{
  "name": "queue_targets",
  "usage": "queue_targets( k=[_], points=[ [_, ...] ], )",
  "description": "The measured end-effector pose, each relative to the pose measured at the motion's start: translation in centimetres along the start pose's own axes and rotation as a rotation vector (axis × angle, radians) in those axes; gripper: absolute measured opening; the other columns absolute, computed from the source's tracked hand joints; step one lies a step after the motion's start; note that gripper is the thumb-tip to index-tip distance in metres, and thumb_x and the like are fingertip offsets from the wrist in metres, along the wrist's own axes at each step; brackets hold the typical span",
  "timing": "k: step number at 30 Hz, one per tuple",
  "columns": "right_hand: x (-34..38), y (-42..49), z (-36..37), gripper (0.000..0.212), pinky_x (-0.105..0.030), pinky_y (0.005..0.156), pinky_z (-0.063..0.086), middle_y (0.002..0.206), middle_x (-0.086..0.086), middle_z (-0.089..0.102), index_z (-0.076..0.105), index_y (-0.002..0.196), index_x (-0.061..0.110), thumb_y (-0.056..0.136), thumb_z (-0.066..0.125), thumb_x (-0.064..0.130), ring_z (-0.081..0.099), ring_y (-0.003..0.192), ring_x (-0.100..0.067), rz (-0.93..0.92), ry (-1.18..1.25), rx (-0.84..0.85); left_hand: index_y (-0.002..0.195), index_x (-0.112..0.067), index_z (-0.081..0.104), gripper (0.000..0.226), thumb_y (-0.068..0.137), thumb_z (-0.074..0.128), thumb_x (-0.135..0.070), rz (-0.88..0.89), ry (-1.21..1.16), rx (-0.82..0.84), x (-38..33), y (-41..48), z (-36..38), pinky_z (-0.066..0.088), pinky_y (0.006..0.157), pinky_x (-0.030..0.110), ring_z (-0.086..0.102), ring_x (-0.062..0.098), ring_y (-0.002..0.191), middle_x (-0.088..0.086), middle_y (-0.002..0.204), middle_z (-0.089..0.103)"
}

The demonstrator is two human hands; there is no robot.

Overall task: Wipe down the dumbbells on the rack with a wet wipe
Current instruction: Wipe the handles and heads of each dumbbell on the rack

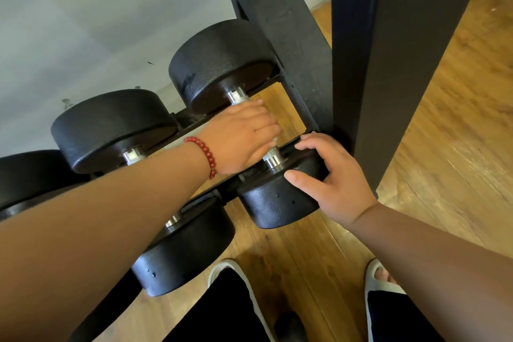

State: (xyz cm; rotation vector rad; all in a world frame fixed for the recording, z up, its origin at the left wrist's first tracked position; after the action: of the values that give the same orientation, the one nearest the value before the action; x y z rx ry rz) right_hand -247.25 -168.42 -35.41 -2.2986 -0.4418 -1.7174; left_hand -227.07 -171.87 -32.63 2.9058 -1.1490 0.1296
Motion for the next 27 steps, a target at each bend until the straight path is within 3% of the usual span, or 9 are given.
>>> queue_targets(
  k=[3, 7, 10, 15, 17, 22, 25, 27],
  points=[
    [-0.1, 0.0, 0.0, 0.053, -0.002, 0.090, 0.033, 0.117, 0.028, 0.049, 0.061, 0.110, 0.024, 0.069, 0.063, 0.058, 0.044, 0.114, 0.016, 0.004, -0.003, -0.004, 0.125, -0.007, 0.062, 0.046, 0.100, 0.033, -0.033, -0.086, 0.044, -0.028, 1.0, 0.0, -0.3, 0.011, 0.118, 0.038, 0.052, 0.030, 0.127, 0.012, 0.128, 0.063],
    [-0.1, 0.0, 0.0, 0.051, -0.006, 0.093, 0.035, 0.119, 0.030, 0.049, 0.059, 0.109, 0.028, 0.069, 0.062, 0.060, 0.044, 0.116, 0.013, 0.014, -0.004, 0.005, 0.142, -0.003, 0.044, 0.048, 0.100, 0.037, -0.027, -0.116, 0.006, -0.089, 0.3, -1.3, 0.8, 0.007, 0.121, 0.035, 0.030, 0.027, 0.142, 0.015, 0.150, 0.041],
    [-0.1, 0.0, -0.1, 0.051, -0.005, 0.092, 0.035, 0.118, 0.030, 0.049, 0.059, 0.109, 0.028, 0.068, 0.062, 0.060, 0.045, 0.115, 0.013, 0.015, -0.003, 0.004, 0.143, -0.002, 0.041, 0.049, 0.101, 0.036, -0.026, -0.094, -0.029, -0.104, 0.2, -2.2, 0.6, 0.011, 0.120, 0.034, 0.032, 0.028, 0.140, 0.017, 0.150, 0.040],
    [-0.1, -0.1, 0.0, 0.052, -0.003, 0.090, 0.036, 0.118, 0.034, 0.048, 0.060, 0.109, 0.028, 0.069, 0.062, 0.060, 0.045, 0.114, 0.014, 0.022, -0.008, 0.007, 0.141, 0.000, 0.044, 0.050, 0.099, 0.038, -0.027, -0.133, 0.036, -0.103, 1.8, -2.7, -0.6, 0.026, 0.114, 0.043, 0.041, 0.031, 0.136, 0.020, 0.146, 0.044],
    [-0.1, -0.1, -0.1, 0.051, -0.003, 0.090, 0.035, 0.116, 0.033, 0.049, 0.060, 0.109, 0.028, 0.069, 0.062, 0.060, 0.045, 0.113, 0.014, 0.023, -0.009, 0.003, 0.142, 0.000, 0.042, 0.052, 0.100, 0.037, -0.030, -0.172, 0.002, -0.098, 0.7, -2.5, 0.0, 0.026, 0.113, 0.046, 0.036, 0.031, 0.139, 0.020, 0.148, 0.041],
    [0.0, -0.1, 0.0, 0.052, -0.002, 0.091, 0.032, 0.117, 0.027, 0.051, 0.062, 0.108, 0.022, 0.070, 0.062, 0.058, 0.045, 0.112, 0.016, -0.006, -0.017, -0.016, 0.139, -0.003, 0.047, 0.046, 0.099, 0.043, -0.026, 0.030, -0.063, -0.099, -0.4, -2.4, 0.9, 0.028, 0.115, 0.043, 0.040, 0.028, 0.137, 0.016, 0.145, 0.047],
    [0.0, 0.0, 0.0, 0.049, -0.001, 0.091, 0.031, 0.117, 0.026, 0.051, 0.060, 0.108, 0.026, 0.071, 0.061, 0.058, 0.044, 0.112, 0.017, -0.005, -0.027, -0.007, 0.136, -0.002, 0.051, 0.044, 0.098, 0.047, -0.021, -0.091, -0.067, -0.177, -1.4, -2.2, 1.4, 0.027, 0.116, 0.042, 0.040, 0.029, 0.136, 0.017, 0.143, 0.049],
    [0.0, 0.0, 0.0, 0.049, 0.000, 0.091, 0.030, 0.117, 0.025, 0.051, 0.060, 0.108, 0.026, 0.071, 0.061, 0.059, 0.043, 0.112, 0.018, -0.018, -0.054, -0.013, 0.138, -0.003, 0.048, 0.045, 0.096, 0.049, -0.018, -0.100, -0.131, -0.197, -2.7, -2.4, 2.2, 0.019, 0.119, 0.038, 0.034, 0.028, 0.138, 0.017, 0.144, 0.048]
  ],
)
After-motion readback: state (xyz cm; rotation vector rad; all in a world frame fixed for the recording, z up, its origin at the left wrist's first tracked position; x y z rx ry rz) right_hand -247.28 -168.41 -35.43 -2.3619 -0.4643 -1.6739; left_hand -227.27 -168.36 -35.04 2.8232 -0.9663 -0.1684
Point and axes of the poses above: each hand's wrist, its own y-axis towards the middle knuckle, its own z-axis out of the palm, x = y × z, the point moved 2 cm from there along y, towards the middle knuckle
